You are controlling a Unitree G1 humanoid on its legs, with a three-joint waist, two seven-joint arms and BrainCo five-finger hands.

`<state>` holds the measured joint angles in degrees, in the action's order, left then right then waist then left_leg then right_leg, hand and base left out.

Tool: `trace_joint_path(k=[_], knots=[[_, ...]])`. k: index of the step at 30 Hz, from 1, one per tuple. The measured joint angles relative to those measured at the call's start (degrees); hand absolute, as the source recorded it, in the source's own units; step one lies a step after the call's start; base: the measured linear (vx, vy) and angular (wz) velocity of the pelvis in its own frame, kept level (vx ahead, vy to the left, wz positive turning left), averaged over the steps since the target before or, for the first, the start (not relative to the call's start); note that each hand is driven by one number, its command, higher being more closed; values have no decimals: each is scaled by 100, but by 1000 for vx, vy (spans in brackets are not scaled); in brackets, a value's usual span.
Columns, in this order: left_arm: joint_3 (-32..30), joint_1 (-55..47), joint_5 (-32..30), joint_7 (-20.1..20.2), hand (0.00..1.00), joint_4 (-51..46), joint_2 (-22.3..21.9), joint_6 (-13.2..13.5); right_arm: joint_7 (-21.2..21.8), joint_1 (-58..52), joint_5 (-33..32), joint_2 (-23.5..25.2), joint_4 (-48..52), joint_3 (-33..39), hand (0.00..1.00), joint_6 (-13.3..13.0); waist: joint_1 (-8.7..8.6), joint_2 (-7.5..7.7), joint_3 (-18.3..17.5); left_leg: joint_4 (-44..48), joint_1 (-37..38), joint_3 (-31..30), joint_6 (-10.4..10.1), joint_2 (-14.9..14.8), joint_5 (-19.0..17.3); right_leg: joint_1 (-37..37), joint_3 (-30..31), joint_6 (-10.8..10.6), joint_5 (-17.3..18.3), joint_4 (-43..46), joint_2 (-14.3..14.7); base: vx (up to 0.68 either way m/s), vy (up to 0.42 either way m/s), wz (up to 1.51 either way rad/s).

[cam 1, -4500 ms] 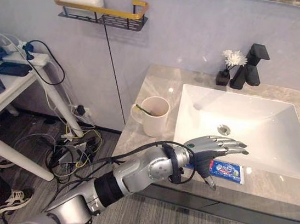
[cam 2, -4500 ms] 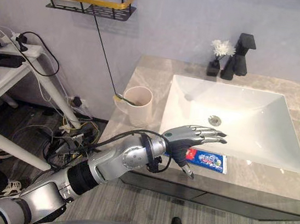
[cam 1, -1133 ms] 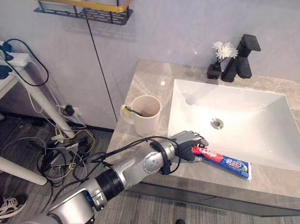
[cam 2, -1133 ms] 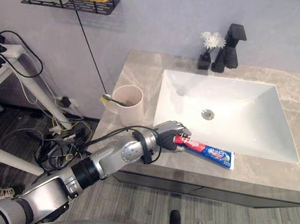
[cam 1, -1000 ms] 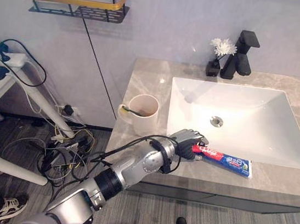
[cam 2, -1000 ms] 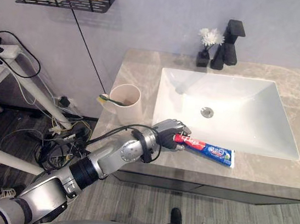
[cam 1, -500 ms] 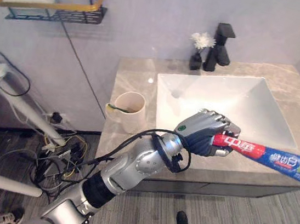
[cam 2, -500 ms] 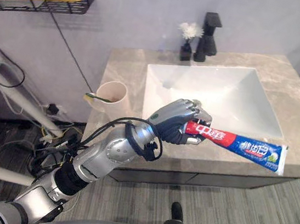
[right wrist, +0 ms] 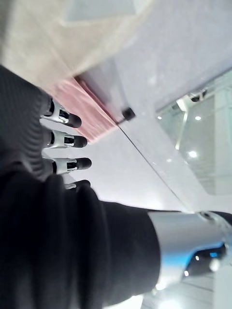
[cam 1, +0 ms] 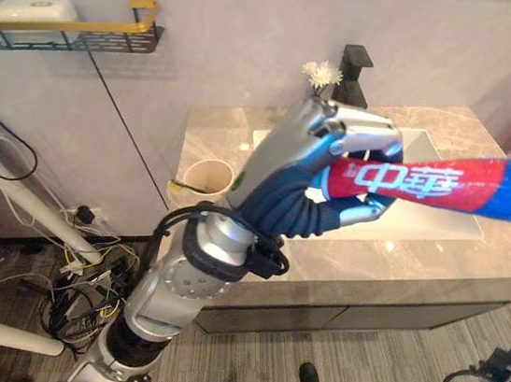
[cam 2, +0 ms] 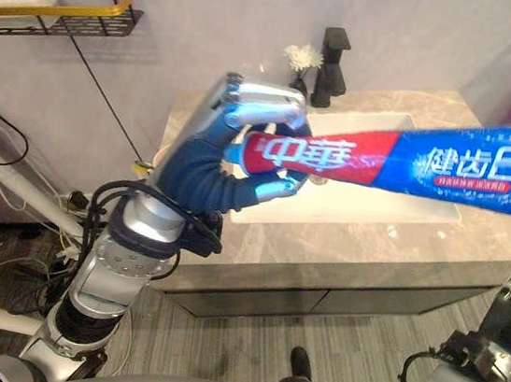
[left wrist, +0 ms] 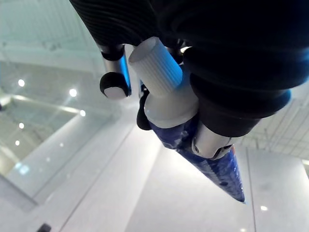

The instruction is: Organize washtable

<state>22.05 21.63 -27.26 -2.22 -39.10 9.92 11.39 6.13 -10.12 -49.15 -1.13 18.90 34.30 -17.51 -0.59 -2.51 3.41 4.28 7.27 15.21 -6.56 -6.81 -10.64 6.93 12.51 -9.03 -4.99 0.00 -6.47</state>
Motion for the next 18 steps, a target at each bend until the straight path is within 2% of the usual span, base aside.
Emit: trace_joint_path(k=[5,8,9,10,11,13,18], knots=[[-402,-21,31,-193,100,-64,-2,28,4,291,100,-117,208,-713,0,14,110,10,-48,46,-23,-257,2,-4,1,-202,-251,1,1,-63,-74,-13,-9,26],[-657,-271,61,-370,100,-146,-41,3,9,464,142,-254,295,-1564,0,65,186,-4,-64,53,-84,-397,-3,-5,27,-231,-380,3,3,-71,-101,-22,-24,25],[-661,-320,59,-440,100,-109,-61,-23,26,481,143,-267,450,-2107,0,104,246,-3,-64,41,-94,-486,-14,-12,65,-274,-470,3,3,-89,-111,-6,-35,38],[-660,-327,58,-492,100,-21,-74,-38,33,533,145,-300,525,-2495,0,218,274,0,-67,35,-90,-586,-18,-13,101,-344,-571,4,3,-115,-130,-1,-28,35],[-660,-327,54,-511,100,2,-75,-44,44,554,146,-309,539,-2578,0,249,278,0,-67,33,-90,-607,-15,-12,109,-356,-599,4,3,-118,-136,-7,-13,36],[-661,-327,46,-632,100,278,-103,-150,179,786,204,-399,557,-3073,0,497,342,21,-82,-1,-108,-756,-10,4,173,-420,-746,5,4,-132,-180,-17,-5,32],[-634,-326,28,-745,100,934,-178,-367,331,1044,75,-457,543,-3753,0,722,377,131,-167,-48,-201,-962,-24,3,269,-464,-968,14,9,-153,-207,-10,-17,25]])
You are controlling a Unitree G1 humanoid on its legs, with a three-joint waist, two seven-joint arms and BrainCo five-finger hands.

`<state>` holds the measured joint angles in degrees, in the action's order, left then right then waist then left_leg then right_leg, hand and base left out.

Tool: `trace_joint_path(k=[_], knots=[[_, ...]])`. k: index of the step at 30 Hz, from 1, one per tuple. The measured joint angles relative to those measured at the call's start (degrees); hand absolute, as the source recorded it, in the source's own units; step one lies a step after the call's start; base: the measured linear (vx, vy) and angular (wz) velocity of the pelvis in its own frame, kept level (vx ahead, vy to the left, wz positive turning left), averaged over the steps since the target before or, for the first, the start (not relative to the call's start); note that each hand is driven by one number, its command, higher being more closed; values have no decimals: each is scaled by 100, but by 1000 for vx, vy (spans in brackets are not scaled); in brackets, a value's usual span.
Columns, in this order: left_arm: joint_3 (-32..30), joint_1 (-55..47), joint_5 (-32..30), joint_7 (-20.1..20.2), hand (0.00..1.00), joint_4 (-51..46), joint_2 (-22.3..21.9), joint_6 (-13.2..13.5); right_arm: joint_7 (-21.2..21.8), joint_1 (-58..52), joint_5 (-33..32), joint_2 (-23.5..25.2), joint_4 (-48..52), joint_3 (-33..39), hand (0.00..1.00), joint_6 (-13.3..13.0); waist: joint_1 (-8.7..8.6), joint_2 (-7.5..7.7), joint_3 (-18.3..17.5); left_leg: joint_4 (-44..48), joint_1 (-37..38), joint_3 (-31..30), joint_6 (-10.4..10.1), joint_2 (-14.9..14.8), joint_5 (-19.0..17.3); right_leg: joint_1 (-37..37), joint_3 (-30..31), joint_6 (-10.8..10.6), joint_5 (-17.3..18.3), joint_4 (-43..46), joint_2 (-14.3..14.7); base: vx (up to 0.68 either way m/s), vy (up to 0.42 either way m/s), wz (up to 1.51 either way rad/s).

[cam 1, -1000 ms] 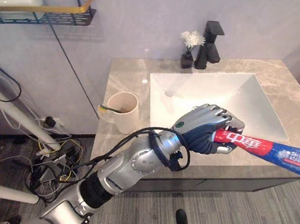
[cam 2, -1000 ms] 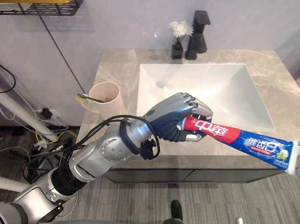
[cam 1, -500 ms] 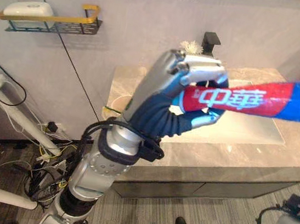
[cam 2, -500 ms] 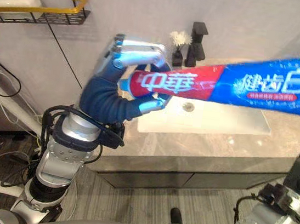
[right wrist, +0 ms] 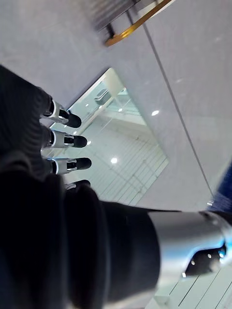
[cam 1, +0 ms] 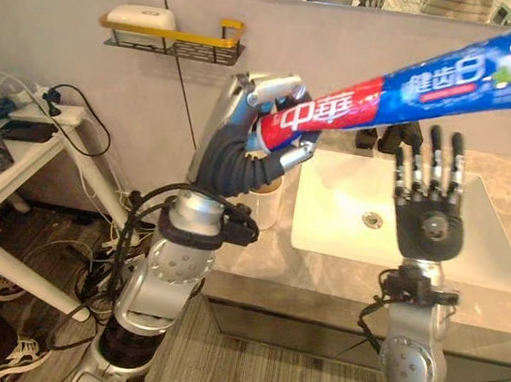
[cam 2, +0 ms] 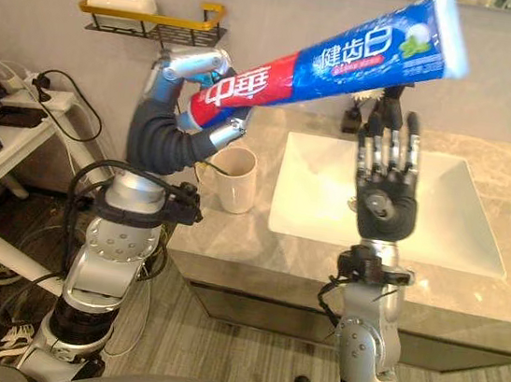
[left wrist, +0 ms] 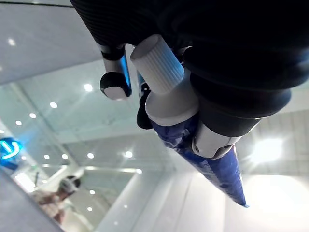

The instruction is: Organize washtable

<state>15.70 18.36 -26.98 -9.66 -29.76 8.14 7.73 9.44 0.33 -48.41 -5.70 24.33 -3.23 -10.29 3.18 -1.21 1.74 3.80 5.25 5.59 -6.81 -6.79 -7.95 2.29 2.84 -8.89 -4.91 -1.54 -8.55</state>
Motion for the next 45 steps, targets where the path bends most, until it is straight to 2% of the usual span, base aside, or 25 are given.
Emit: trace_joint_path(k=[3,10,17,18,26,34,45], knots=[[31,0,-53,-75,100,329,-149,-145,106,74,-105,-7,-9,-316,0,104,12,53,-43,-98,5,-124,-8,-4,82,-38,-120,29,19,-5,-7,-15,-19,20],[473,4,-161,-131,100,718,-175,-142,110,286,-414,-26,-16,-681,0,91,23,110,-94,-271,18,-234,-24,-13,218,-48,-255,56,36,-4,-9,-9,-13,10],[759,3,-179,-234,100,964,-348,-128,-26,428,-455,-28,-249,-943,0,18,37,140,-204,-390,15,-301,-40,-32,291,-44,-348,74,49,-13,-4,4,-5,6],[831,3,-179,-253,100,964,-348,-127,-73,431,-455,-27,-248,-980,0,-59,41,143,-208,-392,14,-302,-40,-32,291,-44,-349,74,49,-16,-4,0,0,0],[1206,-27,-179,-268,100,1223,-363,-31,-211,433,-460,-3,-249,-990,0,-192,42,163,-234,-408,14,-302,-39,-32,293,-46,-352,73,48,-41,-4,0,0,0],[1245,-256,-172,-268,100,1230,-364,-8,-328,432,-458,-2,-249,-940,0,-293,40,197,-317,-440,13,-302,-38,-35,294,-56,-361,71,46,-96,-3,0,0,0],[1222,-565,-166,-269,100,1278,-358,46,-456,432,-456,0,-245,-495,0,-363,47,235,-367,-448,61,-300,-39,-37,292,-108,-366,71,49,-103,-2,0,0,0]])
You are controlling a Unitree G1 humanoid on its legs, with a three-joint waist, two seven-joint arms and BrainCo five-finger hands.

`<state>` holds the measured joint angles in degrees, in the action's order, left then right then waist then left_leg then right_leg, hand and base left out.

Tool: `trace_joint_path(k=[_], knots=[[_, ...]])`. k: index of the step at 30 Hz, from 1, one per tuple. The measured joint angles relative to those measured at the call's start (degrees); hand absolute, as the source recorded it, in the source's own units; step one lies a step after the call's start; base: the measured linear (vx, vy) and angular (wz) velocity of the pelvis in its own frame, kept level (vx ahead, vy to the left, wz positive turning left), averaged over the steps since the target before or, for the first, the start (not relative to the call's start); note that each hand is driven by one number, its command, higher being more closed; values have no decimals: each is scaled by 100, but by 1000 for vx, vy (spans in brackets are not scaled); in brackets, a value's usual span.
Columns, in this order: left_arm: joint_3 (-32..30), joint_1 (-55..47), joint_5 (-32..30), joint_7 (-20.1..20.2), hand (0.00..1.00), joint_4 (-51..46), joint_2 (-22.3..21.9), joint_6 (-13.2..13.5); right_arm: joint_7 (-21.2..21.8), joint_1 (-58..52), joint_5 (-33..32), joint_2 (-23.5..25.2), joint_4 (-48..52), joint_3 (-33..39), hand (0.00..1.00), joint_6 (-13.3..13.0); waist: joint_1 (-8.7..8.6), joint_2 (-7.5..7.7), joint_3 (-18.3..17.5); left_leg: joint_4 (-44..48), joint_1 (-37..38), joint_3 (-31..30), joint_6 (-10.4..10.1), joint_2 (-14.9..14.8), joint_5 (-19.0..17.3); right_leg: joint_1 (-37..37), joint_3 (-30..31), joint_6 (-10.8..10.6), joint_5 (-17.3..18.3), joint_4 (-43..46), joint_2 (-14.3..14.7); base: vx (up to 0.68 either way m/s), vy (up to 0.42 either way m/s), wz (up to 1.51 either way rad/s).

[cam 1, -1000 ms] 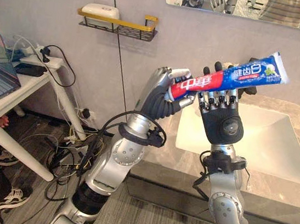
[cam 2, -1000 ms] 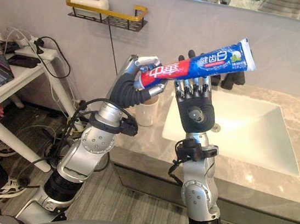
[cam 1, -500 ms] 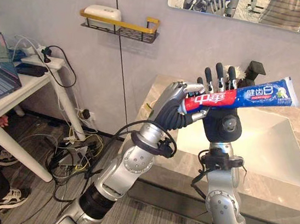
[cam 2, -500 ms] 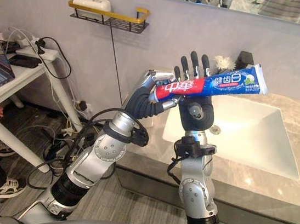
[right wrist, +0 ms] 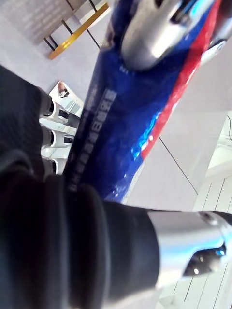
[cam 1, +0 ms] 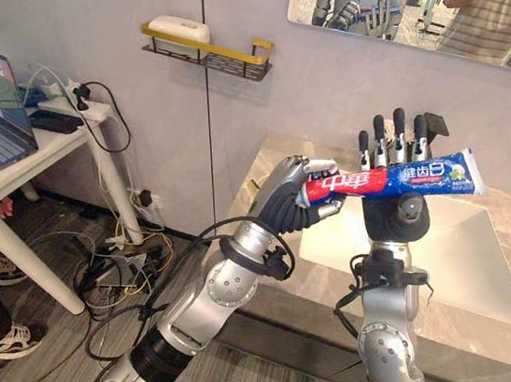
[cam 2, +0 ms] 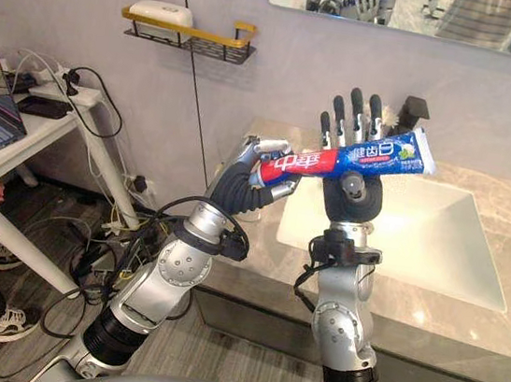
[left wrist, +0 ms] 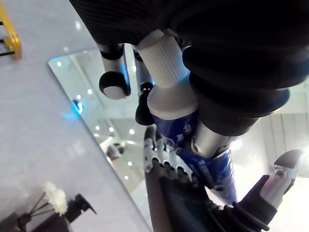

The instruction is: Organize washtable

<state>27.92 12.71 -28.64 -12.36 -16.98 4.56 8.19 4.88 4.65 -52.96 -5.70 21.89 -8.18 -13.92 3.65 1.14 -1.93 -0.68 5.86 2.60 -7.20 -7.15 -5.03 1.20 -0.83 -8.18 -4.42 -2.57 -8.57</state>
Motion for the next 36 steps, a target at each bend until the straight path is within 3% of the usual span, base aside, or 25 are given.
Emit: trace_joint_path(k=[14,15,36], knots=[[41,-150,18,5,100,-2,-4,109,-61,0,-2,11,0,-83,0,-88,9,-1,1,-6,-10,13,-1,-3,-2,15,5,1,0,-8,4,0,0,0],[88,-150,23,4,100,-3,-4,108,-61,0,-2,10,0,-114,100,-88,11,-1,1,-6,-10,13,-2,-3,-2,15,5,1,0,-8,4,0,0,0],[562,-107,82,12,100,1,-16,71,-49,49,-216,27,60,-310,100,-237,7,-1,1,1,-53,11,-2,-3,-2,46,-2,2,0,-9,1,0,0,0]])
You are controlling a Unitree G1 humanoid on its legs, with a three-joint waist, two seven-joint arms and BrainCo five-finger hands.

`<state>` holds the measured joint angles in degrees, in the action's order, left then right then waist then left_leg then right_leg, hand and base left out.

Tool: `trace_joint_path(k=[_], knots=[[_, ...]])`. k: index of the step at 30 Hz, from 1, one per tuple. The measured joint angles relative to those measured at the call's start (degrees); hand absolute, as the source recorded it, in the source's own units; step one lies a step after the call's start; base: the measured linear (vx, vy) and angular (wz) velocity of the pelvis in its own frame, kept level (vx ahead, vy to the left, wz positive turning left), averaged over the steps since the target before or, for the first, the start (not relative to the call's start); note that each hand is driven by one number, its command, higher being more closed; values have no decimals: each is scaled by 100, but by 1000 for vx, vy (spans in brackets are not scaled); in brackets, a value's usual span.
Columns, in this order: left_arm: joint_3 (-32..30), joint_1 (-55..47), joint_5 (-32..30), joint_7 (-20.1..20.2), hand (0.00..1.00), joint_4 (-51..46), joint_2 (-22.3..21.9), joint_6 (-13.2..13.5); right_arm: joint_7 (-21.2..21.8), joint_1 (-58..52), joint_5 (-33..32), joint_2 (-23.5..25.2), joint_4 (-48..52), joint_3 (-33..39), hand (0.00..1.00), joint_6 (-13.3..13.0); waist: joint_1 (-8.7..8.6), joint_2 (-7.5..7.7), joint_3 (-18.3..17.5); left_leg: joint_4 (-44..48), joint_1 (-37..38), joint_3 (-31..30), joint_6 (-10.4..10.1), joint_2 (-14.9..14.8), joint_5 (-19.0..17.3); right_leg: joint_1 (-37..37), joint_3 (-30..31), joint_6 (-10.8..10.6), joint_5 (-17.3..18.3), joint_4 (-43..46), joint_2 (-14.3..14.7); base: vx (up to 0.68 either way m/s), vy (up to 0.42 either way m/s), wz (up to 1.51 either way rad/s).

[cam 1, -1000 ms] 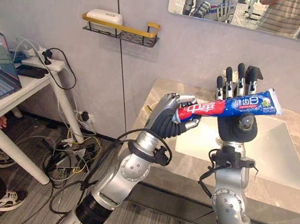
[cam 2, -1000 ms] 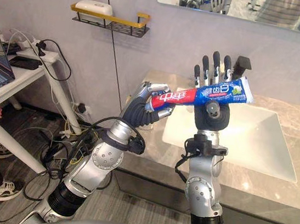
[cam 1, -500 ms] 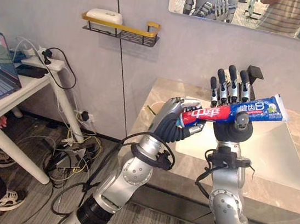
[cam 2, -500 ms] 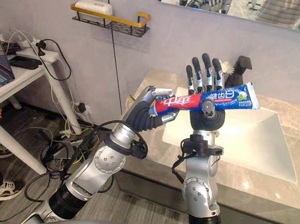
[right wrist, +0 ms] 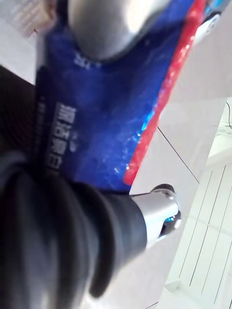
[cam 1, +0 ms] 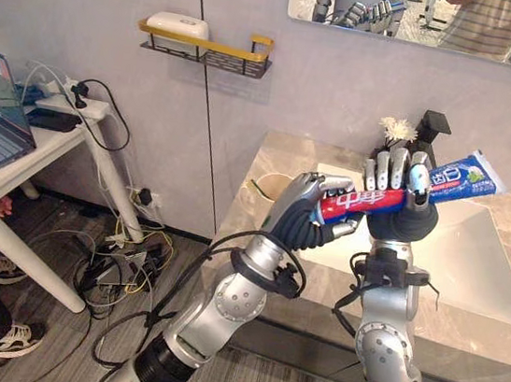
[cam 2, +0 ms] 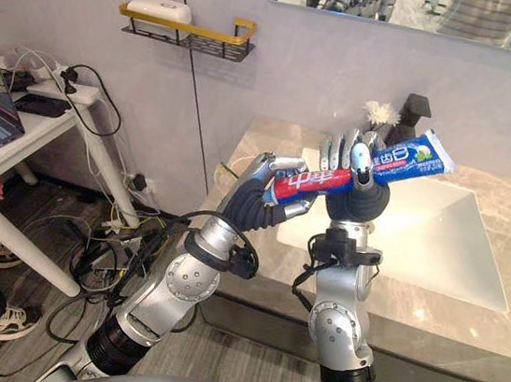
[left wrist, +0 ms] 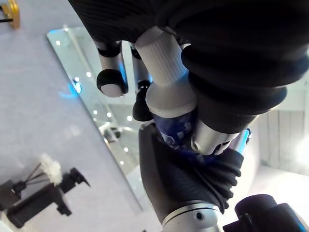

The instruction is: Organize washtable

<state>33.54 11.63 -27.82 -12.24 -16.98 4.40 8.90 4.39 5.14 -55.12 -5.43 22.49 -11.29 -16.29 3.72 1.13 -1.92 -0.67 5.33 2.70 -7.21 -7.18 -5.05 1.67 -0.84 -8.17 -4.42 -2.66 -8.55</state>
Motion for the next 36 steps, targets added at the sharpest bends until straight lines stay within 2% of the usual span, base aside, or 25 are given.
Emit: trace_joint_path(k=[2,3,13,20,26,36], knots=[[3,0,-1,7,100,3,1,-14,-1,0,0,1,0,2,100,-2,1,0,0,1,0,0,0,0,0,0,0,0,0,0,0,0,0,0],[4,0,-2,15,0,3,1,-16,-1,0,1,1,0,4,100,-3,1,0,0,1,0,1,0,0,0,0,0,0,0,0,0,0,0,0],[-80,38,-10,29,0,4,3,-20,3,-1,10,-2,0,57,100,-64,-2,0,0,1,3,6,0,0,0,-1,0,0,0,0,0,0,0,0],[-375,41,-10,-84,0,-343,4,58,-19,-54,20,0,-48,169,100,32,-2,0,0,2,15,9,-1,0,0,-11,2,0,0,2,0,0,0,0],[-1191,-123,-16,-299,0,-920,36,249,-90,-75,23,0,-255,628,100,68,1,-30,25,-9,103,30,-1,0,-4,-72,16,3,5,3,2,-1,1,-1],[-3366,-1553,-16,-588,0,-1247,7,189,-171,-71,221,-13,-248,1358,100,63,39,-93,180,-13,103,32,-2,-7,-7,-68,20,7,8,2,9,0,0,0]])
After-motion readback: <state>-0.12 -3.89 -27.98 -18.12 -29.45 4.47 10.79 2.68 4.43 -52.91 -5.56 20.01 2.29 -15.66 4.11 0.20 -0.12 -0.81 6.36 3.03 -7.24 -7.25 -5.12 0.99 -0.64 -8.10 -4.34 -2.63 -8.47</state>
